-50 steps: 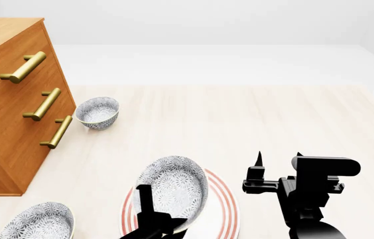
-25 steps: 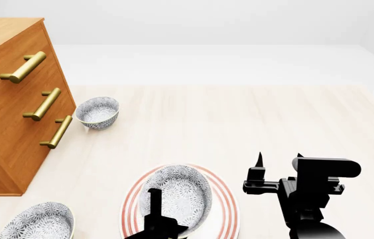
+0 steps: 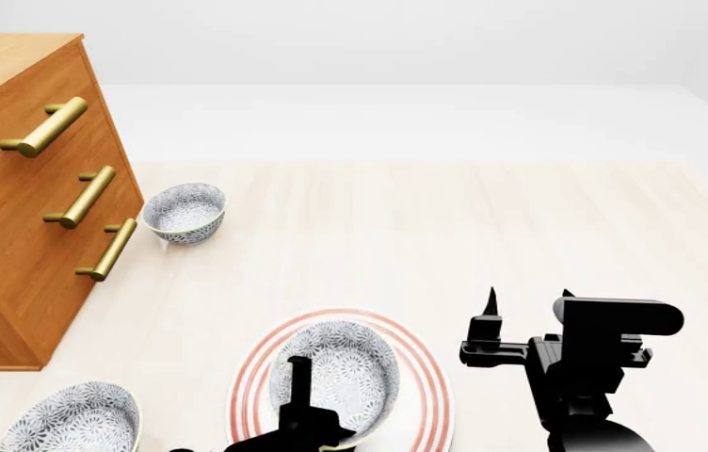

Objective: Put the bowl in the middle on the plate.

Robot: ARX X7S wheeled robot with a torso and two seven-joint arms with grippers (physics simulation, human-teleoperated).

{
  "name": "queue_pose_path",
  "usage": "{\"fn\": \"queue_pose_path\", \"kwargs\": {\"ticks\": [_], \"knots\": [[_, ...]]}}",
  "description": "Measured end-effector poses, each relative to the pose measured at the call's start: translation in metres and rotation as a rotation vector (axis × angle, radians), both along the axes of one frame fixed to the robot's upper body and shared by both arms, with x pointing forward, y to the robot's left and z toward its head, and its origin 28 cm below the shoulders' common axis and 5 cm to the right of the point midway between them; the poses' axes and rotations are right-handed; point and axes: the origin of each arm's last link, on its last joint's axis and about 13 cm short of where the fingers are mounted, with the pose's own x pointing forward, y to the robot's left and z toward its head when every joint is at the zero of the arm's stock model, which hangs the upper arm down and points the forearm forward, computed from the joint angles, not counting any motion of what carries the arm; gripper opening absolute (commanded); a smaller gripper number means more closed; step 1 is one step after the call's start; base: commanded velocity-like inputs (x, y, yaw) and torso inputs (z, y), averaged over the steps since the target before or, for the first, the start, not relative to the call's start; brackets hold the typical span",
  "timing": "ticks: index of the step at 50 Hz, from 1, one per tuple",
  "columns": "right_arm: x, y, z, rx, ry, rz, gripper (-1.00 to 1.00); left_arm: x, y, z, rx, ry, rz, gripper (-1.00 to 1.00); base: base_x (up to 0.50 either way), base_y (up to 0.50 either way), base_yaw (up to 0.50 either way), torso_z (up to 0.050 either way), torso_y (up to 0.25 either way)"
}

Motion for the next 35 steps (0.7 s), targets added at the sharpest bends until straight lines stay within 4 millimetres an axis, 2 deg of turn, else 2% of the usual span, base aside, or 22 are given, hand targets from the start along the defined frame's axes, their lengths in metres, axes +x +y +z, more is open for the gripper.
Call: {"fn": "queue_pose_path", "kwargs": {"ticks": [35], "knots": [[0.001,0.000,0.000,-0.001,-0.001,0.002,1.00,0.012,0.002,-0.012,0.005,0.040,0.009,-1.00,0.00,0.00,0.00,0.000,0.000]]}}
